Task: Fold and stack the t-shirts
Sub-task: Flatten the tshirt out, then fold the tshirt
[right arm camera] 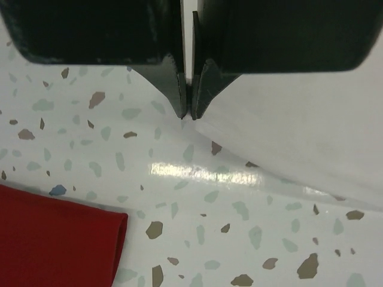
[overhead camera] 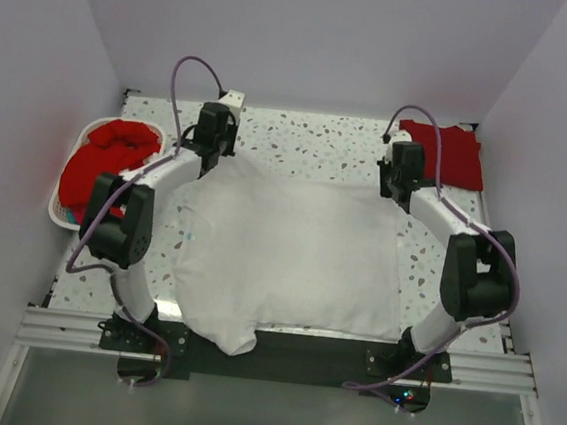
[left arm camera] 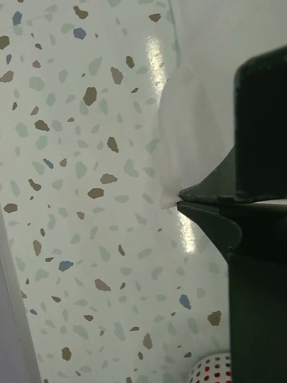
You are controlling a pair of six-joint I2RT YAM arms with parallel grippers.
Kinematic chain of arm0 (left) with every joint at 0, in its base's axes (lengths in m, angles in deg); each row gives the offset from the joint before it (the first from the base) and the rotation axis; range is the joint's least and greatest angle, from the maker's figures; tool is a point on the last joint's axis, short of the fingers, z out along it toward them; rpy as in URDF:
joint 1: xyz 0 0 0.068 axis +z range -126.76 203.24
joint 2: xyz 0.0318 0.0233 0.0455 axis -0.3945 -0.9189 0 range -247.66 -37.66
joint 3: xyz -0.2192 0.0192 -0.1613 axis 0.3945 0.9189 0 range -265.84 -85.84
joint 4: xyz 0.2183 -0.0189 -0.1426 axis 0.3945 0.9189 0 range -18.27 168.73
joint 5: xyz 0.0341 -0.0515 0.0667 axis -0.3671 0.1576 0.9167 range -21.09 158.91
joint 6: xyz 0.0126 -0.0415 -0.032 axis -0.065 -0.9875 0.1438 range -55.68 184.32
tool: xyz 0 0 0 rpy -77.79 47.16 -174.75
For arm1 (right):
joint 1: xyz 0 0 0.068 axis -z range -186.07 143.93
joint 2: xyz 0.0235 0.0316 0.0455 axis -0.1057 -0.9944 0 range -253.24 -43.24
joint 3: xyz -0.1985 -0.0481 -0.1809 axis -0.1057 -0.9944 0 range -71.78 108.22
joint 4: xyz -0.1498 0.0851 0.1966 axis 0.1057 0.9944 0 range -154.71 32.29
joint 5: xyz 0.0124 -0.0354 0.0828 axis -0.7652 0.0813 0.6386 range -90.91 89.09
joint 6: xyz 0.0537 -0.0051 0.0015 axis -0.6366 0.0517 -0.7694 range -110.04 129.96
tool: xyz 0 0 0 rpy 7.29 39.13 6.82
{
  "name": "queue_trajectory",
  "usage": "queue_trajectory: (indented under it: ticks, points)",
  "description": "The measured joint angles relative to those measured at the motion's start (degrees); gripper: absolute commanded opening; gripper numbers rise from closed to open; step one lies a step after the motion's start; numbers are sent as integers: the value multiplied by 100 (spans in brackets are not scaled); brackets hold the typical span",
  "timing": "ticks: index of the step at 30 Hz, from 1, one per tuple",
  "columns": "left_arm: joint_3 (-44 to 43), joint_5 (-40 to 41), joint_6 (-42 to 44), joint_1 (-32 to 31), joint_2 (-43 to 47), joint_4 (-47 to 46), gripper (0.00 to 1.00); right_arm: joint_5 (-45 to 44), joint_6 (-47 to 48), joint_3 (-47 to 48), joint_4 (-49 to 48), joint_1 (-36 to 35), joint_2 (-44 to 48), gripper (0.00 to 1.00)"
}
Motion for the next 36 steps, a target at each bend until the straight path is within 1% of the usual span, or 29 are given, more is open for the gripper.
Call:
queue_trajectory:
  ticks: [5, 9, 13, 18, 22, 28, 36]
  points:
    - [-424, 72, 20, 4, -863, -437, 0, -2, 90, 605, -382, 199, -1172, 0]
    - [-647, 79, 55, 13, -1154, -649, 0, 96, 146, 1029, -505, 339, -1746, 0]
    - [-739, 79, 61, 46, -1233, -772, 0, 175, 160, 1331, -507, 459, -2004, 0]
    - [-782, 81, 94, 94, -1213, -778, 0, 304, 155, 1534, -505, 605, -2013, 0]
    - [-688, 166, 76, 98, -1027, -614, 0, 350, 144, 1539, -424, 654, -1930, 0]
    - [-153, 286, -81, 103, -251, -358, 0, 428, 22, 1528, -251, 675, -1668, 0]
    - [363, 339, -321, 103, 444, 122, 0, 549, -166, 1366, 118, 748, -1488, 0]
